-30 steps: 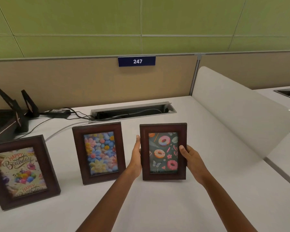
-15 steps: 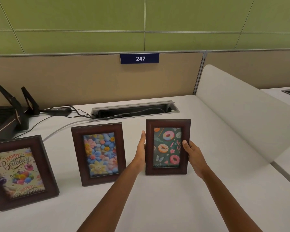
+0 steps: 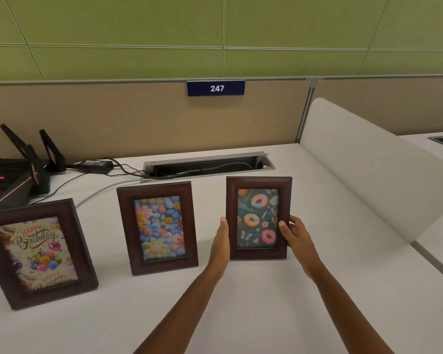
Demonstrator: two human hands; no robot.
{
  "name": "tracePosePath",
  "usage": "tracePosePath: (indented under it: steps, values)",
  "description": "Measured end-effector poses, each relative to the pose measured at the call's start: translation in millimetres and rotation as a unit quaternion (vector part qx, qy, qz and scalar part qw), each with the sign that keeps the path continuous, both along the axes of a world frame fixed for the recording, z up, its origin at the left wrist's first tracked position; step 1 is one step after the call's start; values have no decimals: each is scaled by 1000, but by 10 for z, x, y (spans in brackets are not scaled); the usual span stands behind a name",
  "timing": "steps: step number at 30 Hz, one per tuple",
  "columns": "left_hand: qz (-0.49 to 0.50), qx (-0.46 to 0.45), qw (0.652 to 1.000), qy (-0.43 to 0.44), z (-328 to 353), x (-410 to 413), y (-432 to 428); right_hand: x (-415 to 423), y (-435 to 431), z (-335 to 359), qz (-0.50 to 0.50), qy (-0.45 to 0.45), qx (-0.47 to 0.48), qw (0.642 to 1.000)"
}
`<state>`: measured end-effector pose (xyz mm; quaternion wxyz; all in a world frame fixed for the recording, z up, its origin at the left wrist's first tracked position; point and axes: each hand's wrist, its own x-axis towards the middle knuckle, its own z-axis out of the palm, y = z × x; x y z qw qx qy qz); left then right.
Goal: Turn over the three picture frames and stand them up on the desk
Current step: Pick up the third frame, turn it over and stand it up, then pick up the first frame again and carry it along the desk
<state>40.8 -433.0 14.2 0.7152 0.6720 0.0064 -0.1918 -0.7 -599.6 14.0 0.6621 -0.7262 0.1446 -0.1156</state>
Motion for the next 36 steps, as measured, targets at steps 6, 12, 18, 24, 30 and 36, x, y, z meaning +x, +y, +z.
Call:
tracePosePath:
  steps: [6,12,18,24,30,36]
  values:
    - [58,64,994,-66,-183,-333,28,-312,156,-198,-102,29,-36,994]
    - [67,120,986,-97,-336,-615,176,-565,515,-400,-248,-5,-47,968]
    - [72,151,980,-111,-350,-801,469,-613,1046,-346,-206,-73,-104,970]
    - [110,181,963,-167,-229,-856,946,-529,1715,-158,-124,-106,-164,973]
    - [197,193,928,-251,-43,-802,1658,-476,2459,-89,-24,-113,-180,977]
    - [300,271,863,-302,75,-645,2549,-383,3190,-94,42,-99,-172,979]
